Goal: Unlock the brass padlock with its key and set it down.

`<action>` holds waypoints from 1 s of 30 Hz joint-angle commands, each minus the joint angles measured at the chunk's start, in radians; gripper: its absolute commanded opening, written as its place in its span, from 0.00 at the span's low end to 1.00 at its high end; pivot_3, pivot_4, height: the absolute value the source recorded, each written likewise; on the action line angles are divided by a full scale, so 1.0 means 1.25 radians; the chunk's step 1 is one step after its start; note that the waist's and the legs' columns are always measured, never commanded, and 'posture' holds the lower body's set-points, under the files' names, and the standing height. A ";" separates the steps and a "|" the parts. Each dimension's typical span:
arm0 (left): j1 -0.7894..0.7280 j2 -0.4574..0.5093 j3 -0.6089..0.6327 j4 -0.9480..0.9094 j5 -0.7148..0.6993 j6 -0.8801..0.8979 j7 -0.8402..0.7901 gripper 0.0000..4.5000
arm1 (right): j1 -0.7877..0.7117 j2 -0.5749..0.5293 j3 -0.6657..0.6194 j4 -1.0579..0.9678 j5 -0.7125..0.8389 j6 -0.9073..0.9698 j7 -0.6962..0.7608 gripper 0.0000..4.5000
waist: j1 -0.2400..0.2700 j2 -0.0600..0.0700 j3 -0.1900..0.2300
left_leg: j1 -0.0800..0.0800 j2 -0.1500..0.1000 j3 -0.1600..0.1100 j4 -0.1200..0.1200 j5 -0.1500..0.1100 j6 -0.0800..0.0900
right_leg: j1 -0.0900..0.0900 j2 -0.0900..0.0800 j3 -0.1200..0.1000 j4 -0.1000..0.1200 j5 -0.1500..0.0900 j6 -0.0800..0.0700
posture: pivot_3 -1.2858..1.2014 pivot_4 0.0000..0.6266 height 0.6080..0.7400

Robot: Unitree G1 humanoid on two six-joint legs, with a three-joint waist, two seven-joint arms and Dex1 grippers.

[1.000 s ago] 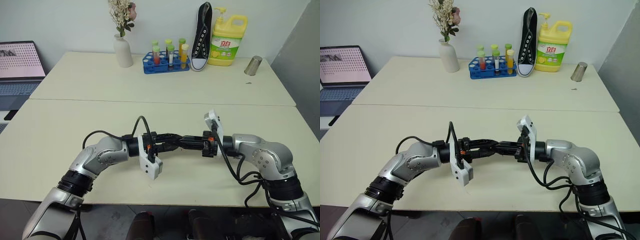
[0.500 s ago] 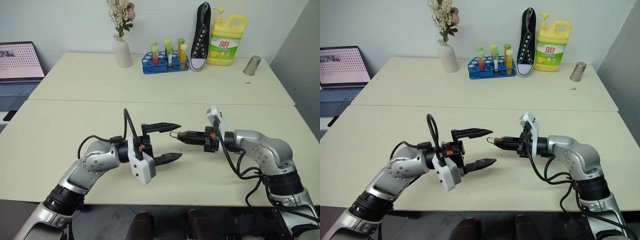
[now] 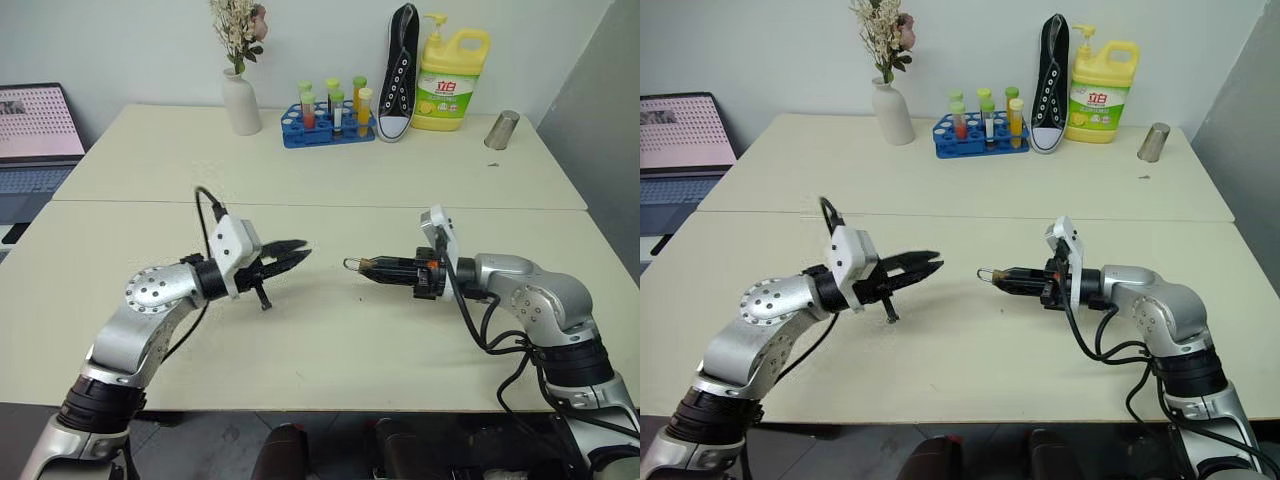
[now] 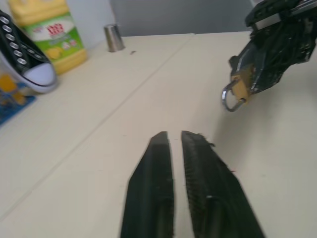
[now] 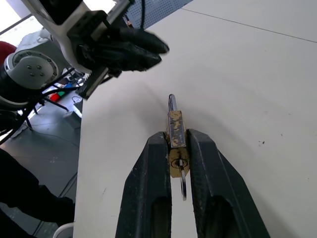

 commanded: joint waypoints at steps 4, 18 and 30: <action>-0.069 -0.092 -0.014 0.025 -0.013 0.075 -0.021 0.00 | -0.017 -0.011 -0.024 -0.053 0.035 0.005 0.020 0.03 | -0.003 0.000 0.000 | 0.000 0.000 0.000 0.000 0.000 0.000 | 0.000 0.000 0.000 0.001 0.000 0.000 | 0.52 0.24 1.00; -0.055 -0.116 -0.016 -0.015 -0.002 0.152 -0.079 0.00 | -0.015 -0.009 -0.024 -0.055 0.032 0.003 0.018 0.03 | -0.006 0.000 0.000 | 0.000 0.000 0.000 0.000 0.000 0.000 | 0.000 0.000 0.001 0.001 0.000 0.000 | 0.52 0.24 1.00; -0.045 -0.124 -0.004 -0.048 -0.016 0.182 -0.083 0.00 | -0.018 -0.005 -0.016 -0.047 0.027 0.001 0.019 0.03 | -0.006 0.000 0.000 | 0.000 0.000 0.000 0.000 0.000 0.000 | 0.000 0.000 0.001 0.001 0.000 0.000 | 0.52 0.24 1.00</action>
